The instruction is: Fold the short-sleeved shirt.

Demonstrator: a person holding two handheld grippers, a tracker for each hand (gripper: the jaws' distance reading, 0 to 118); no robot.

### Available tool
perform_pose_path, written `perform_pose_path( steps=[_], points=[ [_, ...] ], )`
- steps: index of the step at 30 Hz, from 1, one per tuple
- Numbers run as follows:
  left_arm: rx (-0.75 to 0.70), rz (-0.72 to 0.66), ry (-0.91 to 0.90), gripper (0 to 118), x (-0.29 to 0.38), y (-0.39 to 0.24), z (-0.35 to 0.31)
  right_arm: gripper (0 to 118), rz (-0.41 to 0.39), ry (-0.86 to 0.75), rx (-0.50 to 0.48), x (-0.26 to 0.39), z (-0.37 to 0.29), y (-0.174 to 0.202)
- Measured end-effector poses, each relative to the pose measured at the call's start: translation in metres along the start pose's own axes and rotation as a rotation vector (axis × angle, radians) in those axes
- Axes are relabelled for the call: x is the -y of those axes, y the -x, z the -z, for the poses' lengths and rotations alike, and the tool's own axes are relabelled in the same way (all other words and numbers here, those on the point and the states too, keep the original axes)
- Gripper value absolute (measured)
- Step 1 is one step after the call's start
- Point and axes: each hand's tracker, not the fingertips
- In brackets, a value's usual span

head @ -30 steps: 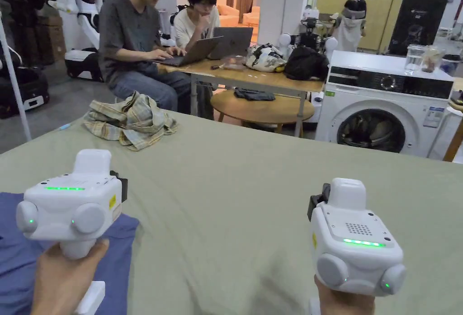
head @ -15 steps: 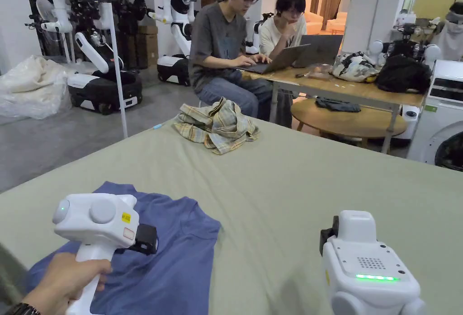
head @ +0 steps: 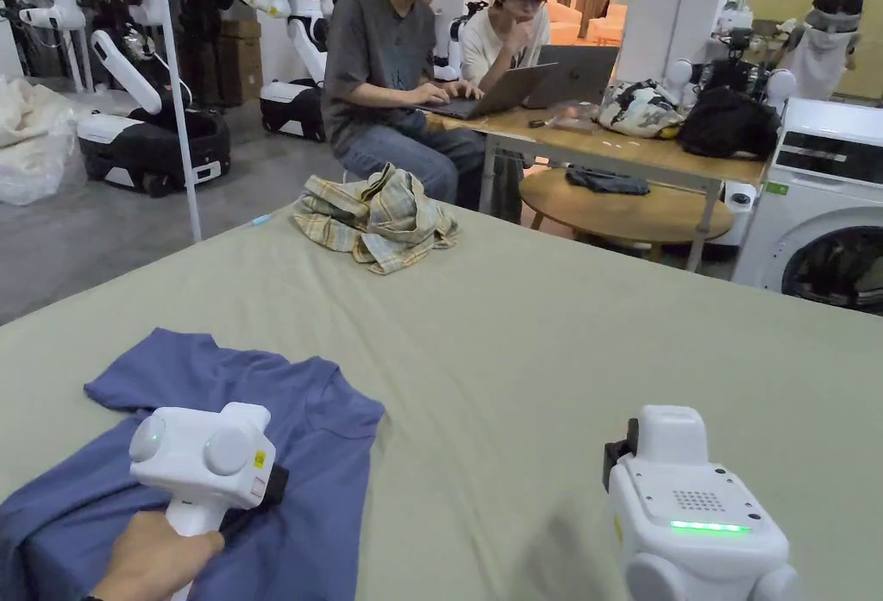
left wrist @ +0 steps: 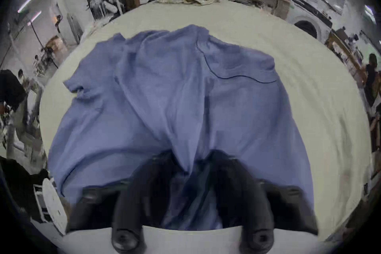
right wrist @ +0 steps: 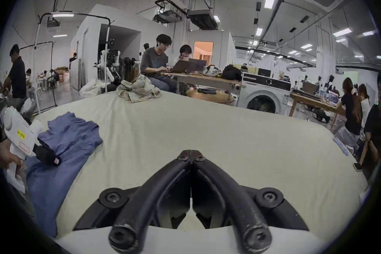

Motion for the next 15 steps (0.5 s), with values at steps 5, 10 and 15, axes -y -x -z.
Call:
perform_pose_path(
  steps=[5,10,15],
  points=[
    [0.007,-0.019,-0.034,0,-0.006,0.011,0.003,0,0.016,0.011,0.011,0.005,-0.003,-0.009],
    [0.088,-0.089,-0.231,0,-0.028,0.019,-0.054,0,0.045,0.001,0.031,0.004,-0.009,-0.026],
    [0.143,-0.042,-0.387,0,-0.06,-0.006,-0.114,0,0.057,-0.017,0.058,-0.002,-0.016,-0.045]
  ],
)
